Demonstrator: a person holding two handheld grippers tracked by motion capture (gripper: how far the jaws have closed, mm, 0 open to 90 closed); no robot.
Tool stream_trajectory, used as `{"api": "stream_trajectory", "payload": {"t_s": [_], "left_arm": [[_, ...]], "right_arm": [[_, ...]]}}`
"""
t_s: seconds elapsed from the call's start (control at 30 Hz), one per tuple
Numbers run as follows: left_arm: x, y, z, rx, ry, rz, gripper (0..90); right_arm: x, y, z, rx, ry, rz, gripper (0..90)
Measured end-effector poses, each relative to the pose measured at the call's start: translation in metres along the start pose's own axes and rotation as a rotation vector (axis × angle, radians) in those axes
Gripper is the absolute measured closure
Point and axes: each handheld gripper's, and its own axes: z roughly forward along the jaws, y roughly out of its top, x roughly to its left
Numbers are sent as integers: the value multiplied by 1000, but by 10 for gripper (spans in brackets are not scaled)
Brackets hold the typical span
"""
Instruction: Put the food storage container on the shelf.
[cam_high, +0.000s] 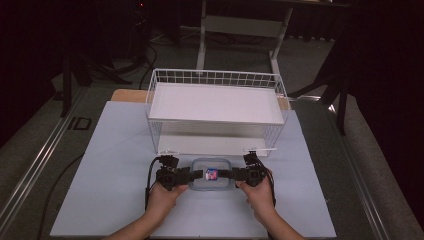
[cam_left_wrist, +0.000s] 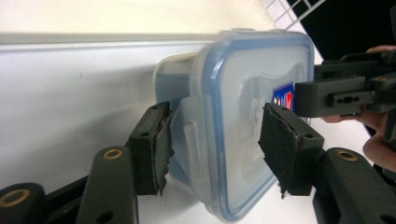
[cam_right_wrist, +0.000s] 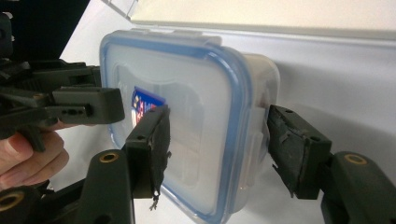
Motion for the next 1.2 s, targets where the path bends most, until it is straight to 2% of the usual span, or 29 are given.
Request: {"api": "stream_trajectory", "payload": {"t_s": [0.07,0.1,0.17,0.4,0.53,0.7,0.83,0.97,1.1,1.13,1.17,1.2], "left_arm": [[0,2,0,-6,0,0,458],[-2,6,-1,-26,10,16,458],[-3,13,-1,-40,10,17,459],[-4,40,4,-86,2,44,458],[-2,52,10,-101,10,82,459],[5,55,18,-100,14,95,458],[10,52,26,-104,20,72,457],[16,51,31,-114,22,87,457],[18,52,31,-125,36,107,455],[19,53,31,-125,41,104,455],[20,54,32,-124,41,107,455],[21,54,33,-117,43,107,454]], "right_arm": [[0,2,-1,-2,-4,-6,407],[0,3,-2,-7,-4,-5,408],[-1,12,-4,-37,6,-8,408],[-1,36,-13,-111,-24,-43,406],[-7,44,-13,-134,-16,-24,407],[-17,47,-6,-151,-16,-20,407],[-23,45,0,-154,-20,-7,407],[-27,45,6,-157,-35,-11,406],[-28,45,9,-165,-30,-7,405],[-28,45,10,-174,-29,-15,405],[-30,48,12,-192,-35,-59,404],[-29,48,13,-197,-42,-74,404]]}}
